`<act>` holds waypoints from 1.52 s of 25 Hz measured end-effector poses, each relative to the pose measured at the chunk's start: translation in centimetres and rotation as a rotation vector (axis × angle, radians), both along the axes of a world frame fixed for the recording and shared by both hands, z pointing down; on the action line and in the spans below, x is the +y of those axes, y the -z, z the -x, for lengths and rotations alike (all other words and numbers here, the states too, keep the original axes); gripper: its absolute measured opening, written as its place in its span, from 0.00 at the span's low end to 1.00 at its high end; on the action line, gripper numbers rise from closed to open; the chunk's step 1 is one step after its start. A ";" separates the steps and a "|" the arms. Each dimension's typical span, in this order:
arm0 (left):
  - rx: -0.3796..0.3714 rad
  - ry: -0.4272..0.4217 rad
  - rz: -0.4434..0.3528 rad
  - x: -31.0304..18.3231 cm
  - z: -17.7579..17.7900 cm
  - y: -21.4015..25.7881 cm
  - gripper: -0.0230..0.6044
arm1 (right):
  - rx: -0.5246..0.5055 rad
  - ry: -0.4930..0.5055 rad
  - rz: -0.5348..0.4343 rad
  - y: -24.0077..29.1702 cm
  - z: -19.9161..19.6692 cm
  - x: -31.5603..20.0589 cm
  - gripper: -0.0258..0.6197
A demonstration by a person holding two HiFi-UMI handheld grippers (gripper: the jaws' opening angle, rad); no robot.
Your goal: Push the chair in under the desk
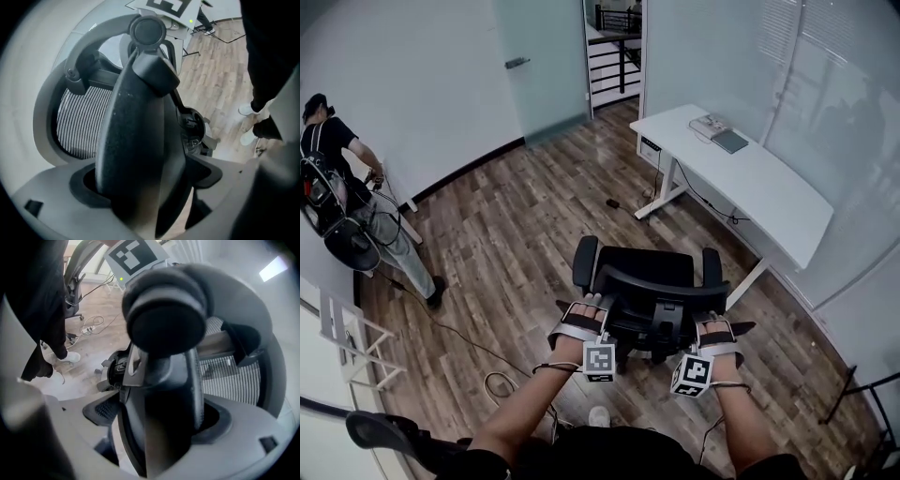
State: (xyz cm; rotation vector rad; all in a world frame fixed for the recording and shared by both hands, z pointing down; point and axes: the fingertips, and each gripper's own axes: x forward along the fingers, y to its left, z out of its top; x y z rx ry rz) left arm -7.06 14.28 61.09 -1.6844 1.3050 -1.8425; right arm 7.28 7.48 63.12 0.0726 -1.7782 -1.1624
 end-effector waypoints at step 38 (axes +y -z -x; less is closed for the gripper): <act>-0.067 -0.117 -0.053 -8.9 3.4 -0.5 0.80 | 0.003 -0.136 -0.040 -0.4 2.7 -8.5 0.74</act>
